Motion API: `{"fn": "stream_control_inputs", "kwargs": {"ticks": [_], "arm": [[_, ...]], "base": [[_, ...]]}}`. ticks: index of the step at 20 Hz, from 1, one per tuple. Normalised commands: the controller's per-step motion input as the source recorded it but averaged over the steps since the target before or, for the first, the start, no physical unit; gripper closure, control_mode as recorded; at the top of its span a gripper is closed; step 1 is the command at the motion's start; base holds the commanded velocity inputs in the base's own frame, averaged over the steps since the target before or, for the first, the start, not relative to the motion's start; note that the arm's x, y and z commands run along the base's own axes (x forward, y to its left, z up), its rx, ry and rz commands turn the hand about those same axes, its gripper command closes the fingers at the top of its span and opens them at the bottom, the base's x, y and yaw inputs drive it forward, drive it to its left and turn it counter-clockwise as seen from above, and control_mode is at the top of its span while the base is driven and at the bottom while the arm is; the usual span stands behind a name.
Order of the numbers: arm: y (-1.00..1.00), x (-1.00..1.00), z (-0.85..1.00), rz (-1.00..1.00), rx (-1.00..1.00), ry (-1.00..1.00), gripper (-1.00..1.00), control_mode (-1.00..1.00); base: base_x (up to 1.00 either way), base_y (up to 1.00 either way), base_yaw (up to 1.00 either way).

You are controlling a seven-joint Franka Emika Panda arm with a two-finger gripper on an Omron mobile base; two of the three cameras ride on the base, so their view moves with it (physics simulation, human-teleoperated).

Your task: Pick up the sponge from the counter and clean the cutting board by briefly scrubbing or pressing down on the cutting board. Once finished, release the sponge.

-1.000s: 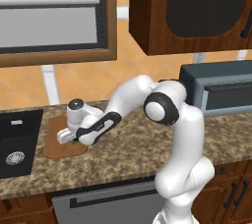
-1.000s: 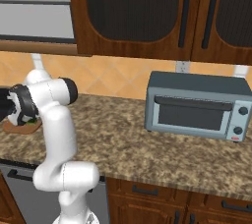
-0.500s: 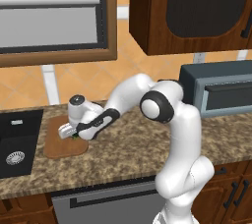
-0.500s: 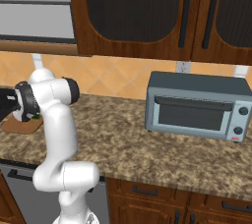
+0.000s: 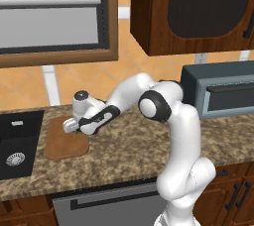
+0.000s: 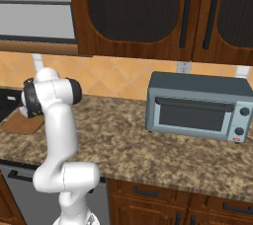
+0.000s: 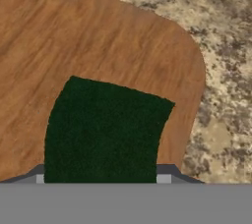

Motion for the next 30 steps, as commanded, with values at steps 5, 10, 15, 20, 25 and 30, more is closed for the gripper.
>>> {"fn": "stream_control_inputs", "kwargs": {"ticks": [5,10,15,20,25,30], "arm": [[-0.23,0.53,-0.06,-0.05,0.00,0.00,1.00,-1.00],[-0.06,0.55,-0.02,-0.04,0.00,-0.01,1.00,-1.00],[0.01,0.48,0.00,-0.01,0.00,-0.06,1.00,-1.00],[0.23,0.41,0.00,0.00,0.00,-0.02,1.00,-1.00],[0.41,0.08,0.00,-0.01,0.00,0.00,1.00,-1.00],[0.37,0.00,-0.07,-0.02,0.00,0.00,1.00,-1.00]], "base": [[0.00,0.00,0.00],[0.00,0.00,0.00],[0.00,0.00,0.00],[0.00,0.00,0.00],[0.00,0.00,0.00],[0.00,0.00,0.00]]}}
